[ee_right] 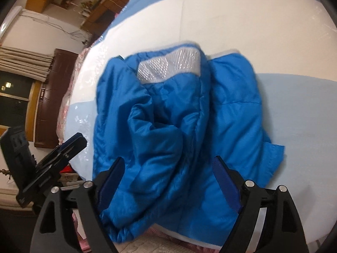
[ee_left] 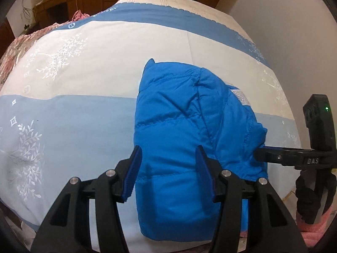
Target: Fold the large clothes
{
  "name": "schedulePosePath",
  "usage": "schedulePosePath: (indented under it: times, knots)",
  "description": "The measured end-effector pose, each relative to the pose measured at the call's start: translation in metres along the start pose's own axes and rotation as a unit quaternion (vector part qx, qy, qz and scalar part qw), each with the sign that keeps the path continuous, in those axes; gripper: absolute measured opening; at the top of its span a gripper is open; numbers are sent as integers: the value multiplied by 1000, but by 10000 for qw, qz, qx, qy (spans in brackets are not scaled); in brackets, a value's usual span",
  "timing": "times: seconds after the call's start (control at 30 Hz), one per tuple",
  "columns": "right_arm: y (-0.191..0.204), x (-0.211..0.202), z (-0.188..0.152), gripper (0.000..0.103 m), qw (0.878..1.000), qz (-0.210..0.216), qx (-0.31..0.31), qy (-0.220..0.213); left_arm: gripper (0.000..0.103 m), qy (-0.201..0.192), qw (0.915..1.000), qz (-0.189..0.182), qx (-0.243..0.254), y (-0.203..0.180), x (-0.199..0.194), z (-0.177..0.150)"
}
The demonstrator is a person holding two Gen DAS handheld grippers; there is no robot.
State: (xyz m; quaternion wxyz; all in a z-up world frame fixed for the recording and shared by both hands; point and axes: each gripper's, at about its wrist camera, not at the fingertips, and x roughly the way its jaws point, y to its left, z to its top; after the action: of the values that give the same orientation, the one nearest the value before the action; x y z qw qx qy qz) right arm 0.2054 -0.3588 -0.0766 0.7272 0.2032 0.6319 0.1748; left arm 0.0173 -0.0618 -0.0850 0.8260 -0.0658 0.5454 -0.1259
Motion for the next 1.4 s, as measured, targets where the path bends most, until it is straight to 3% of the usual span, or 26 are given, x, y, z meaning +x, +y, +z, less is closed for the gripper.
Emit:
schedulePosePath:
  times: [0.17, 0.27, 0.37, 0.43, 0.5, 0.6, 0.97, 1.17, 1.4]
  knots:
    - [8, 19, 3, 85, 9998, -150, 39, 93, 51, 49, 10000, 54, 31, 8, 10, 3]
    - [13, 25, 4, 80, 9997, -235, 15, 49, 52, 48, 10000, 34, 17, 10, 12, 5]
    - [19, 30, 5, 64, 9996, -285, 2, 0, 52, 33, 10000, 63, 4, 13, 13, 7]
    - [28, 29, 4, 41, 9992, -376, -96, -137, 52, 42, 10000, 48, -24, 17, 14, 8]
    - [39, 20, 3, 26, 9982, -423, -301, -313, 52, 41, 10000, 29, -60, 20, 13, 9]
    - [55, 5, 1, 18, 9966, -383, -538, -487, 52, 9, 10000, -22, -84, 21, 11, 12]
    - [111, -75, -32, 13, 9819, -152, -1510, -1132, 52, -439, 9974, -572, 35, -8, -28, 14]
    - [90, -109, -41, 13, 9809, -60, -1405, -1344, 53, -691, 9941, -795, 264, -38, -51, 13]
    - [47, -124, -46, 13, 9856, 20, -993, -1368, 53, -486, 9933, -884, 565, -74, -36, 6]
